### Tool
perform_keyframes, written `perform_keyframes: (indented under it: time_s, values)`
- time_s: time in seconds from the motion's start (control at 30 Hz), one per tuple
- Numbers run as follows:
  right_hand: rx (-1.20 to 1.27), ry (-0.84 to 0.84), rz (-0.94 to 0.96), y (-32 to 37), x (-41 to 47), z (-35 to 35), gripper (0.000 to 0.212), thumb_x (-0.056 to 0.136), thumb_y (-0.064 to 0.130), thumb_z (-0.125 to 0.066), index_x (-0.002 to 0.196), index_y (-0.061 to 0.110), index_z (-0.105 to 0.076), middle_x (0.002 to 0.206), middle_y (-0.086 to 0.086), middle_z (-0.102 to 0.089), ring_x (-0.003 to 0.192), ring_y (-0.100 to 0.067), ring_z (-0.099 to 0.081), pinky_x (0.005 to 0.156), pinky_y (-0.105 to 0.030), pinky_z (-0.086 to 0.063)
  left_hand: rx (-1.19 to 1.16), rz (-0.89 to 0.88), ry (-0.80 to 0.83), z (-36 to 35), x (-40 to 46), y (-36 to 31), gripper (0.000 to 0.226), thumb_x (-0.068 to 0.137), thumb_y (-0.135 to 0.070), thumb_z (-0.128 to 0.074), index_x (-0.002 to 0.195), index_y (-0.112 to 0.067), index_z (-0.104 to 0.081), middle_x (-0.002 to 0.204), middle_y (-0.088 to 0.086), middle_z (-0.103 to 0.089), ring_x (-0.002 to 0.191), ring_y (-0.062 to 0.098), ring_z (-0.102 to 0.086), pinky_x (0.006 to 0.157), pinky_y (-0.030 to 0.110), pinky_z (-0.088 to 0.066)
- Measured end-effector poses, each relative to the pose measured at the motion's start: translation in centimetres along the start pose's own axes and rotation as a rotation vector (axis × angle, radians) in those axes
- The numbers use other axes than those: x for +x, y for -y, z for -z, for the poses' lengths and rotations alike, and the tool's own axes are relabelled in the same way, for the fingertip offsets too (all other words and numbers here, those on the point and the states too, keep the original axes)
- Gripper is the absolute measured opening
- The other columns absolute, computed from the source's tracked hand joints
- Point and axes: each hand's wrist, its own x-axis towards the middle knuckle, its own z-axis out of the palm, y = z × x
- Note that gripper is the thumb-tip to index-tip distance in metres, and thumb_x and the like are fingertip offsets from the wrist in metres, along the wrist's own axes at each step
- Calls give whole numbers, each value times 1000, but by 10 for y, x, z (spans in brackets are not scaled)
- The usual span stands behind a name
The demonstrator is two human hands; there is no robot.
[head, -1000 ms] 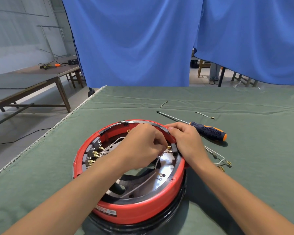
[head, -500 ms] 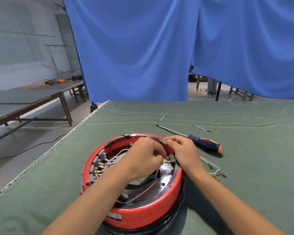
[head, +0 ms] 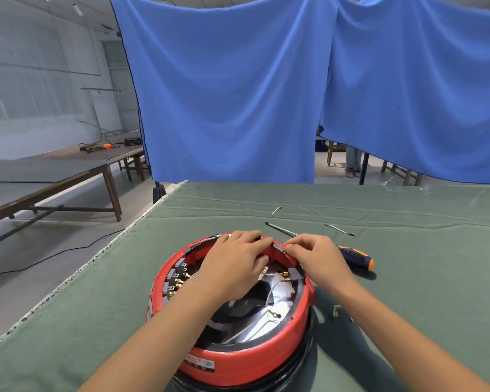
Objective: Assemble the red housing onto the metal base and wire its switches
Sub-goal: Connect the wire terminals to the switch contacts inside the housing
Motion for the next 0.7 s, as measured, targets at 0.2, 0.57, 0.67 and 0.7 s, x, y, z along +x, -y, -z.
perform_keyframes:
  time_s: [0.2, 0.57, 0.67, 0.7]
  values:
    - [-239, -42, 1, -5, 69, -2, 14, 85, 19, -59, 74, 24, -66, 81, 2, -70, 84, -20, -63, 76, -31, -48, -70, 46, 32, -1, 29, 27, 45, 101, -32, -32, 146, -36, -31, 156, -12, -26, 142, 12, -22, 114, 33, -23]
    - [-1086, 211, 116, -58, 202, -31, 44, 95, 16, -43, 137, 30, -44, 132, -6, -46, 119, -28, -51, 88, -39, -45, -544, 121, -26, 1, 30, 54, 49, 92, -9, -40, 133, -32, -53, 141, -18, -48, 131, -1, -38, 109, 18, -29]
    - [-1193, 226, 229, -63, 217, -41, 42, 93, 11, -44, 128, 32, -54, 130, -1, -47, 114, -27, -52, 77, -36, -44, -558, 146, -13, -1, 27, 55, 47, 93, -14, -41, 133, -34, -52, 142, -19, -47, 132, 1, -38, 110, 24, -31]
    - [-1208, 223, 260, -63, 220, -44, 38, 93, 10, -45, 121, 31, -59, 126, 0, -51, 112, -26, -53, 73, -33, -41, -559, 157, -8, -1, 26, 55, 46, 93, -15, -41, 133, -34, -52, 143, -20, -45, 133, 1, -36, 111, 26, -30]
